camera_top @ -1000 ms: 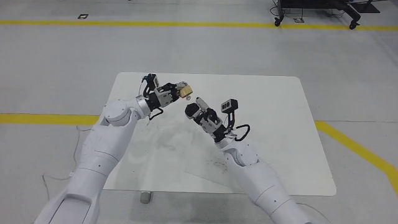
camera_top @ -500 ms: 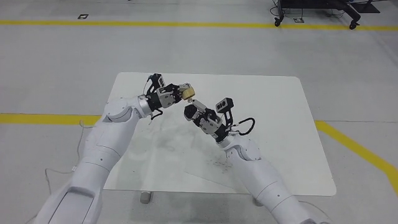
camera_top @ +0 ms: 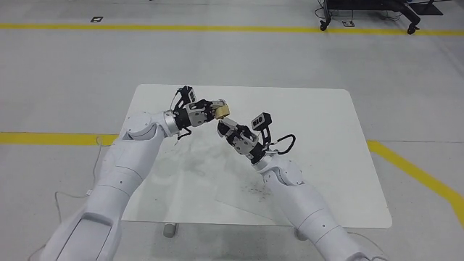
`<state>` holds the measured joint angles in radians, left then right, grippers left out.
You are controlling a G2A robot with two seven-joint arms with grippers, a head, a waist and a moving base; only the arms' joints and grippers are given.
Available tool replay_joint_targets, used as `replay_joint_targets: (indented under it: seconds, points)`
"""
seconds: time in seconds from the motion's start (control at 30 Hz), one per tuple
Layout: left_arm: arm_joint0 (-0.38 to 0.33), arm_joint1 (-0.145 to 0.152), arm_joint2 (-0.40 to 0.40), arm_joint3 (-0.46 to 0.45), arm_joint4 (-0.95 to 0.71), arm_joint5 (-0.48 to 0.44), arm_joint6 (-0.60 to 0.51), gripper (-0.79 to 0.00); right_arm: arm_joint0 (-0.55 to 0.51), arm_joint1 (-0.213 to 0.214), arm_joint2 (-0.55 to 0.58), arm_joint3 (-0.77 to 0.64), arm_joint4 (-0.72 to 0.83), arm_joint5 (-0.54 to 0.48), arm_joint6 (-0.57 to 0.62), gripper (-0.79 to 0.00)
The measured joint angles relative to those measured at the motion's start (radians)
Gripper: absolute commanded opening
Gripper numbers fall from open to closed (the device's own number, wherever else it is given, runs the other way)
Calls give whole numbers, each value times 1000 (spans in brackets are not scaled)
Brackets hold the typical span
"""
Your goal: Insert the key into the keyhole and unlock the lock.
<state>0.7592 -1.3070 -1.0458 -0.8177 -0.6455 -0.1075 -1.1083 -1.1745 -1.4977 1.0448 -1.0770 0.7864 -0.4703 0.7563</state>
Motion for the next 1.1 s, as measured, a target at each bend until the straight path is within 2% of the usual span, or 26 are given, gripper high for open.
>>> replay_joint_targets:
  seconds: [0.33,0.43,0.57,0.73,0.77,0.8,0.83,0.93,0.97,1.0,1.1]
  points:
    - [-8,-6,4,15,3,-20,-12,-785,4,-7,2,8,73,39,43,-785]
    - [-5,-7,-3,16,-10,-41,-11,-785,3,-11,8,8,174,104,104,-785]
    - [1,-8,-19,19,-36,-68,-14,-785,18,-13,37,39,356,261,232,-785]
    - [8,-8,-24,12,-33,-95,-9,-785,36,-12,51,72,382,311,275,-785]
    - [9,-8,-26,10,-33,-100,-7,-785,38,-12,52,75,383,315,280,-730]
    - [11,-8,-27,8,-34,-104,-6,-785,39,-12,52,76,384,317,283,-566]
    - [12,-8,-28,6,-34,-108,-5,-785,39,-12,53,77,383,318,286,-471]
    - [14,-7,-31,2,-20,-119,4,-785,40,-12,53,76,370,315,292,-305]
    - [13,-6,-31,1,-3,-120,16,-785,40,-12,55,74,362,308,293,-271]
    - [12,-4,-30,-2,15,-120,28,-785,40,-11,58,71,352,295,293,-169]
    - [10,1,-20,-26,103,-127,88,-785,35,-1,91,49,305,231,296,-55]
